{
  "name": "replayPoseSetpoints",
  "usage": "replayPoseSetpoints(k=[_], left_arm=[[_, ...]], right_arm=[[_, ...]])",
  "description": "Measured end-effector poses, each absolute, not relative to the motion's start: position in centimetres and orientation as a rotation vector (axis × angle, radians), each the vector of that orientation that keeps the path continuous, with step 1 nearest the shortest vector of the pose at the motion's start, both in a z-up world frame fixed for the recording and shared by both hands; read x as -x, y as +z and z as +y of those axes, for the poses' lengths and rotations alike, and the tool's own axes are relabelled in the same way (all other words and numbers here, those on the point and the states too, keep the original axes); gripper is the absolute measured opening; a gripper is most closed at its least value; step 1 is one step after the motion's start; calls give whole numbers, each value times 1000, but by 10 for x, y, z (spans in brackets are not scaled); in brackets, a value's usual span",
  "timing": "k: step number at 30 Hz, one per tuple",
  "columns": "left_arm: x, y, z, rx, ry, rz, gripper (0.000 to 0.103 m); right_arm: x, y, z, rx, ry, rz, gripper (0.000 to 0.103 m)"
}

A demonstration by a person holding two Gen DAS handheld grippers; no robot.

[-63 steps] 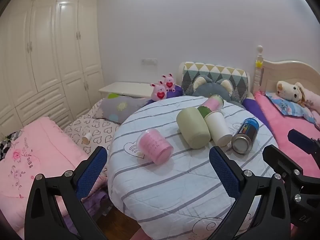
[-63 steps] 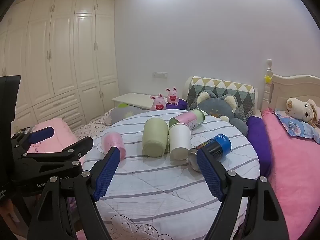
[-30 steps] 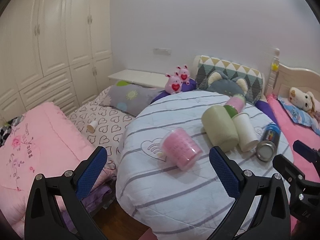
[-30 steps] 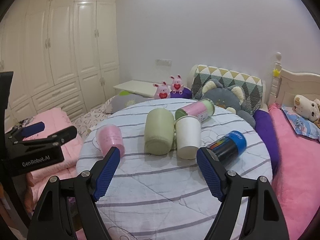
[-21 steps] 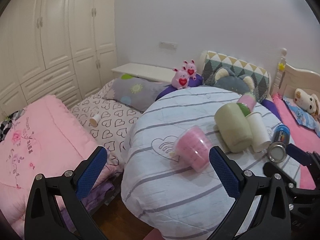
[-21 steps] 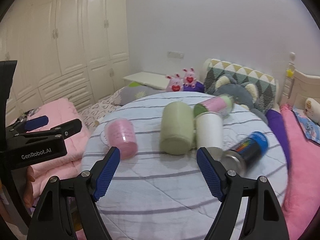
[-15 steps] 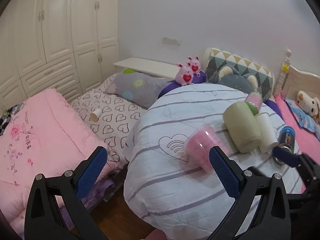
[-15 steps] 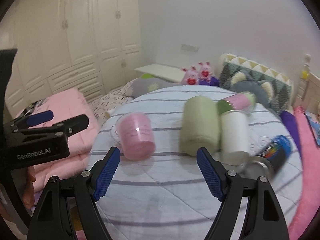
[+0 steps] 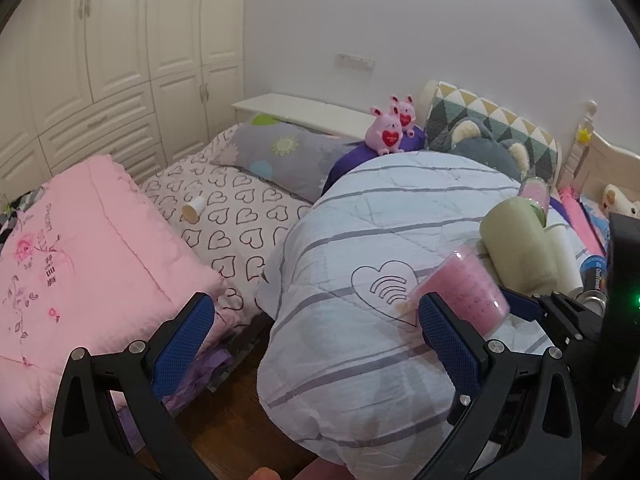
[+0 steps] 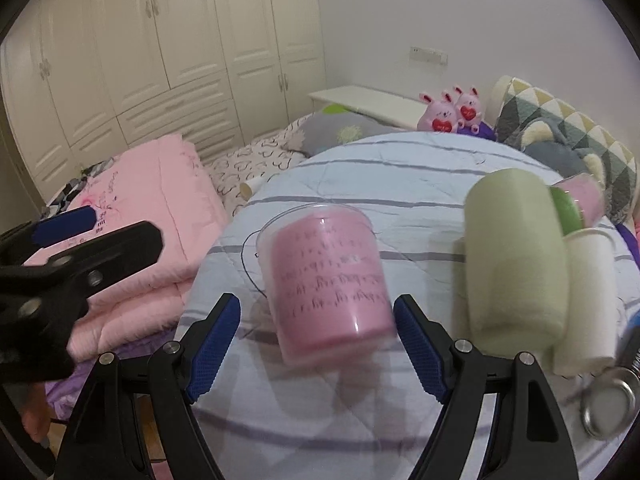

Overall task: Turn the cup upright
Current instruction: 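Move the right gripper to the pink cup and grasp its body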

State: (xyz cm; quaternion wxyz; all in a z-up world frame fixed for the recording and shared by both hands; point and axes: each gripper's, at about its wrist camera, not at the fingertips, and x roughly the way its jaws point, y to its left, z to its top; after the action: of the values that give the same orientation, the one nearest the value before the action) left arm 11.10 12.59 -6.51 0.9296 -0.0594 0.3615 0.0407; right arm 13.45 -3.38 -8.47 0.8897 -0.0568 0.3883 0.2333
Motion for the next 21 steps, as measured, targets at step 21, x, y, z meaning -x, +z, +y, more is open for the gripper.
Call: replayPoseSetpoints(k=[21], left_arm=[[-101, -63, 102, 102, 30, 746, 103]], right_arm=[[-112, -87, -62, -56, 328, 838, 64]])
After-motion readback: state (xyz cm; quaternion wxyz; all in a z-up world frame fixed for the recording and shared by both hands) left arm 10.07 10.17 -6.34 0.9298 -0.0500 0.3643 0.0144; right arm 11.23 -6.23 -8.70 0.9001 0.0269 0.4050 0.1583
